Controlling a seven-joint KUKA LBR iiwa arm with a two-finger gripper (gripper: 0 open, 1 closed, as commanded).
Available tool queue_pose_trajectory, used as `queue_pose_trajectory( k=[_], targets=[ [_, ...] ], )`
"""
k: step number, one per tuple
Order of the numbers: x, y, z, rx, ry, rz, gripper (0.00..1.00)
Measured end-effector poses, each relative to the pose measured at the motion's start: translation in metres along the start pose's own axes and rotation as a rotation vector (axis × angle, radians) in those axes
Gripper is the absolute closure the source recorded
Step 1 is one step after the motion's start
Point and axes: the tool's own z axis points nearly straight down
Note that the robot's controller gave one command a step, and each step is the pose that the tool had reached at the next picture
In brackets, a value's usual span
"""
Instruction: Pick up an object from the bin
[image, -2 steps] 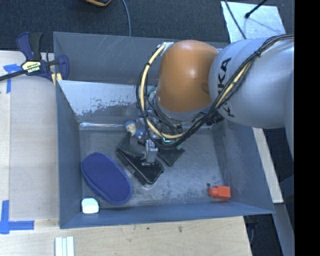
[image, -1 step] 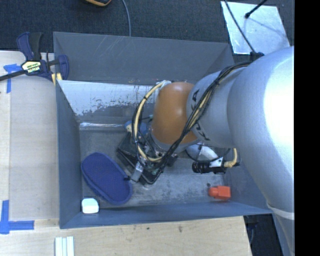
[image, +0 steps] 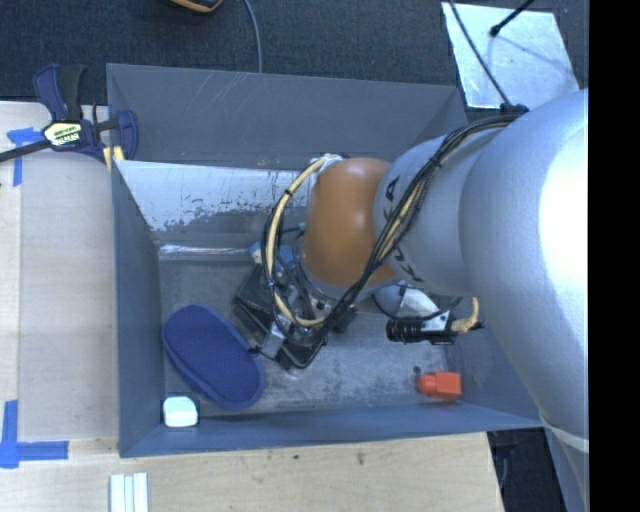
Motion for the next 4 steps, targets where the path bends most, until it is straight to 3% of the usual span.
queue_pose_trajectory(
  k=[1,2,3,4],
  targets=[
    [-0.015,-0.009,0.001,0.003,0.006,0.218,0.00],
    [-0.026,0.003,0.026,0.003,0.022,0.612,0.00],
    [-0.028,0.005,0.022,-0.003,0.019,0.606,0.00],
    [-0.025,0.009,0.021,-0.006,0.029,0.602,1.00]
  ],
)
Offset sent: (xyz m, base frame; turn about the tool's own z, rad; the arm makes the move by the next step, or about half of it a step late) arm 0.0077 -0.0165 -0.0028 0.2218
